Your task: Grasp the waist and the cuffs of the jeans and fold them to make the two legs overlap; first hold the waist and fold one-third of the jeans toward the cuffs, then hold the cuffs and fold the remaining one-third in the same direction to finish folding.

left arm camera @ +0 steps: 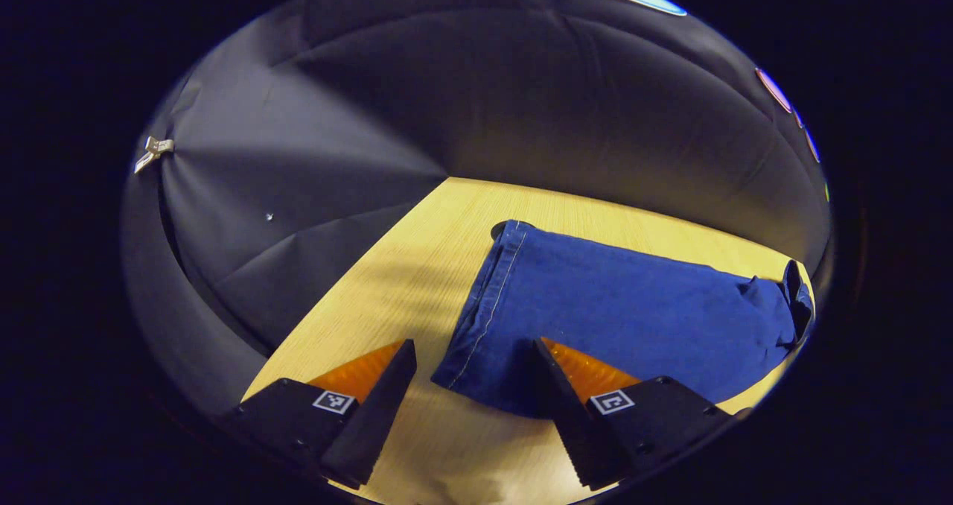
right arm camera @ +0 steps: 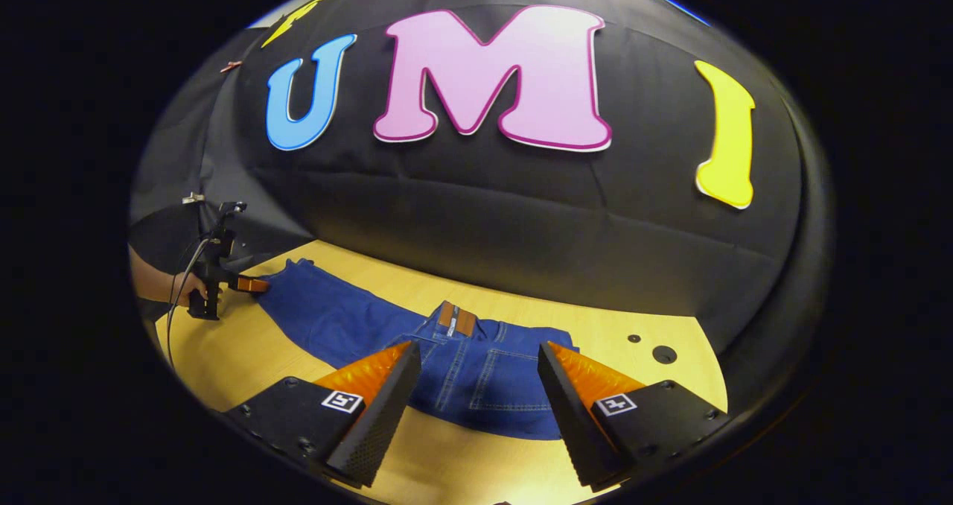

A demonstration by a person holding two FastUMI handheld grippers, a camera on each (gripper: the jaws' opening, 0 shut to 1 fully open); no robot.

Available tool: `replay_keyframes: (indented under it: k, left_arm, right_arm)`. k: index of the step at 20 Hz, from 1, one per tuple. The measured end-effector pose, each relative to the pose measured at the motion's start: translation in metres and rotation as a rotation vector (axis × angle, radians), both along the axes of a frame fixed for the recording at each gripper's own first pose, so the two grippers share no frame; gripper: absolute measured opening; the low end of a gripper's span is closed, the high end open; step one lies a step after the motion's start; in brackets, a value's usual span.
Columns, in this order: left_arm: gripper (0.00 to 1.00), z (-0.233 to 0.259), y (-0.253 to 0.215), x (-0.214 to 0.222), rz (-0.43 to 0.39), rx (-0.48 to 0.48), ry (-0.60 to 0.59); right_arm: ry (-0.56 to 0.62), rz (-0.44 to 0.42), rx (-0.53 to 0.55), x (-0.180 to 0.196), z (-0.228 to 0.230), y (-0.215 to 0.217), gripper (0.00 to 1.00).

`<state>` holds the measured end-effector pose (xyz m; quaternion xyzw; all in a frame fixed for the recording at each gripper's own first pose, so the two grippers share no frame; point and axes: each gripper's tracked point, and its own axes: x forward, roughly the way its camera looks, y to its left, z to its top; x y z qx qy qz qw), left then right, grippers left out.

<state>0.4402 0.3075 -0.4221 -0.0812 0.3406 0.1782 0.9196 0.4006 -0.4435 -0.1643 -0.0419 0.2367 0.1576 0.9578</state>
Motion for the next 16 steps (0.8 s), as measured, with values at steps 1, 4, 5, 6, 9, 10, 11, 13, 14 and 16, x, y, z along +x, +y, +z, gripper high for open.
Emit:
replay_keyframes:
  k: [1,4,5,6,9,10,11,13,14,16]
  left_arm:
    - [0.96,0.001,0.000,-0.004,-0.001,-0.002,0.012]
    - [0.85,0.003,-0.007,0.000,-0.037,-0.013,0.026]
    - [0.77,0.000,-0.008,0.001,-0.049,-0.016,0.022]
    - [0.76,0.002,-0.013,0.003,-0.064,-0.035,0.014]
    - [0.51,0.004,-0.025,0.008,-0.094,-0.085,-0.016]
    - [0.41,0.010,-0.026,0.008,-0.097,-0.096,-0.026]
    - [0.36,0.004,-0.026,0.011,-0.107,-0.112,-0.040]
    - [0.27,0.010,-0.030,0.013,-0.105,-0.157,-0.086]
    - [0.24,0.011,-0.031,0.014,-0.090,-0.181,-0.109]
    - [0.14,0.012,-0.030,0.013,-0.057,-0.208,-0.141]
  right_arm:
    - [0.007,-0.009,-0.003,-0.002,-0.002,-0.004,0.97]
    - [0.050,-0.031,-0.011,-0.011,-0.017,-0.014,0.97]
    - [0.065,-0.039,-0.004,-0.015,-0.022,-0.014,0.97]
    - [0.080,-0.042,0.006,-0.019,-0.025,-0.014,0.97]
    - [0.109,-0.032,-0.003,-0.029,-0.039,-0.012,0.97]
    - [0.118,-0.024,-0.015,-0.034,-0.042,-0.012,0.97]
    - [0.124,-0.013,-0.025,-0.038,-0.044,-0.010,0.97]
    - [0.127,0.002,-0.043,-0.044,-0.048,-0.007,0.97]
    - [0.131,0.008,-0.050,-0.047,-0.051,-0.006,0.97]
    - [0.148,0.002,-0.054,-0.049,-0.056,-0.008,0.97]
